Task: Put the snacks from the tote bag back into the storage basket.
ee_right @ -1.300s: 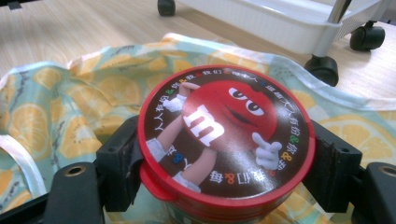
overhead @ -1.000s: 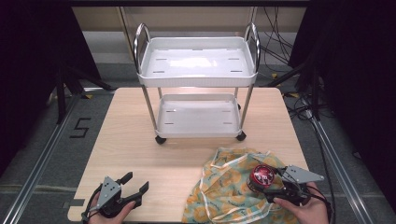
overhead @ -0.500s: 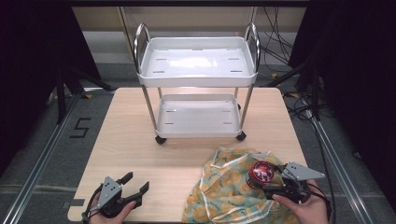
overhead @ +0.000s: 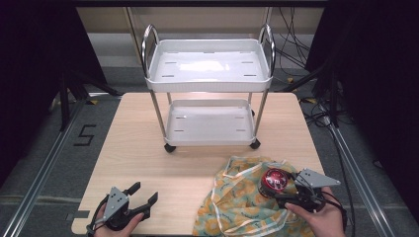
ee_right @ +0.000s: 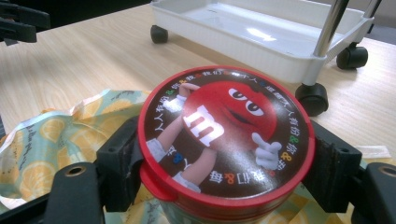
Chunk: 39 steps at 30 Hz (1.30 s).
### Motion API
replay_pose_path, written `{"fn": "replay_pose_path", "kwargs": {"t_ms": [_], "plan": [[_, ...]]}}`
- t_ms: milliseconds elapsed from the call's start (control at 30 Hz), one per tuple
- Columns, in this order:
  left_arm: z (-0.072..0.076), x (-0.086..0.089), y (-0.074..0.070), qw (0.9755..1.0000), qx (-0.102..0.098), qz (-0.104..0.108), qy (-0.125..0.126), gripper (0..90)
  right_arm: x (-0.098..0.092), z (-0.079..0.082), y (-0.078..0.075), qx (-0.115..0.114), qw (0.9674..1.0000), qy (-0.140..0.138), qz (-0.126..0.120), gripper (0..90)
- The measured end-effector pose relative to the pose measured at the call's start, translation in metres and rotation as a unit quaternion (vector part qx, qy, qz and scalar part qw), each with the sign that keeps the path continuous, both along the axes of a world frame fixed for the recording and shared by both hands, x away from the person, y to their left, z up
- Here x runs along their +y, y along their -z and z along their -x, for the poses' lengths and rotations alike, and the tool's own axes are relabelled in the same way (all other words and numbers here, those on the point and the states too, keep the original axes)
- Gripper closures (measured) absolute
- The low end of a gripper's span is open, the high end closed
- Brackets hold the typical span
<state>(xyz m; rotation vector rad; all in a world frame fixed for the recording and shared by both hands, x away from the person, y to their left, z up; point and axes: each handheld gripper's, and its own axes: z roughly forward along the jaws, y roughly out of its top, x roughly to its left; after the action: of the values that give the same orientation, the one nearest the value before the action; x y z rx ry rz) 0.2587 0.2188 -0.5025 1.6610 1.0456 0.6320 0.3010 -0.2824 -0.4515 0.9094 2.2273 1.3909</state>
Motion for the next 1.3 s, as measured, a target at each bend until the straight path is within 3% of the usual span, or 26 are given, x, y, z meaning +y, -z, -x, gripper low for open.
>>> {"fn": "replay_pose_path", "kwargs": {"t_ms": [67,133,233,300,333,467,533,667,733,767,833,867,1000,1033,1100,1167,1300], "plan": [[0.0,0.0,0.0,1.0,0.0,0.0,0.0,27.5,0.002,0.0,-0.001,0.008,1.0,-0.002,-0.004,26.4],[0.0,0.0,0.0,1.0,0.0,0.0,0.0,27.5,0.002,-0.003,-0.001,-0.008,1.0,-0.005,0.003,26.4],[0.0,0.0,0.0,1.0,-0.001,-0.002,0.001,27.5,0.004,-0.003,-0.002,-0.009,1.0,-0.003,0.0,26.4],[0.0,0.0,0.0,1.0,-0.001,-0.002,0.001,27.5,0.006,-0.001,-0.002,0.004,1.0,0.002,0.0,26.4],[0.0,0.0,0.0,1.0,-0.001,-0.002,0.001,27.5,0.004,-0.005,-0.003,-0.014,0.9999,-0.004,0.007,26.4],[0.0,0.0,0.0,1.0,0.0,-0.002,0.0,27.5,0.006,-0.004,-0.004,-0.005,1.0,-0.002,0.005,26.4],[0.0,0.0,0.0,1.0,-0.001,-0.002,0.0,27.5,0.006,-0.007,-0.004,-0.017,0.9998,-0.009,0.006,26.4],[0.0,0.0,0.0,1.0,-0.002,-0.003,0.0,27.5,0.007,-0.005,-0.005,-0.007,1.0,0.002,0.005,26.4],[0.0,0.0,0.0,1.0,-0.001,-0.002,0.0,27.5,0.008,-0.006,-0.006,-0.006,0.9999,-0.005,0.007,26.4],[0.0,0.0,0.0,1.0,-0.001,-0.002,-0.001,27.5,0.01,-0.006,-0.005,-0.013,0.9999,0.005,-0.001,26.4],[0.0,0.0,0.0,1.0,-0.001,-0.002,-0.001,27.5,0.009,-0.007,-0.006,-0.008,0.9999,0.001,0.008,26.4],[0.0,0.0,0.0,1.0,-0.002,-0.003,-0.001,27.5,0.009,-0.008,-0.007,-0.016,0.9998,-0.002,0.01,26.4],[0.0,0.0,0.0,1.0,-0.002,-0.001,-0.001,27.5,0.011,-0.009,-0.007,-0.015,0.9999,-0.005,0.007,26.4],[0.0,0.0,0.0,1.0,-0.002,-0.001,-0.001,27.5,0.013,-0.007,-0.007,0.002,1.0,0.0,0.004,26.4],[0.0,0.0,0.0,1.0,-0.003,-0.002,-0.001,27.5,0.012,-0.011,-0.008,-0.017,0.9997,-0.009,0.012,26.4],[0.0,0.0,0.0,1.0,-0.002,-0.002,-0.001,27.5,0.014,-0.009,-0.008,-0.01,0.9999,-0.003,0.008,26.4],[0.0,0.0,-0.001,1.0,-0.003,-0.006,-0.002,27.5,0.015,-0.013,-0.009,-0.024,0.9996,-0.011,0.011,26.4]]}}
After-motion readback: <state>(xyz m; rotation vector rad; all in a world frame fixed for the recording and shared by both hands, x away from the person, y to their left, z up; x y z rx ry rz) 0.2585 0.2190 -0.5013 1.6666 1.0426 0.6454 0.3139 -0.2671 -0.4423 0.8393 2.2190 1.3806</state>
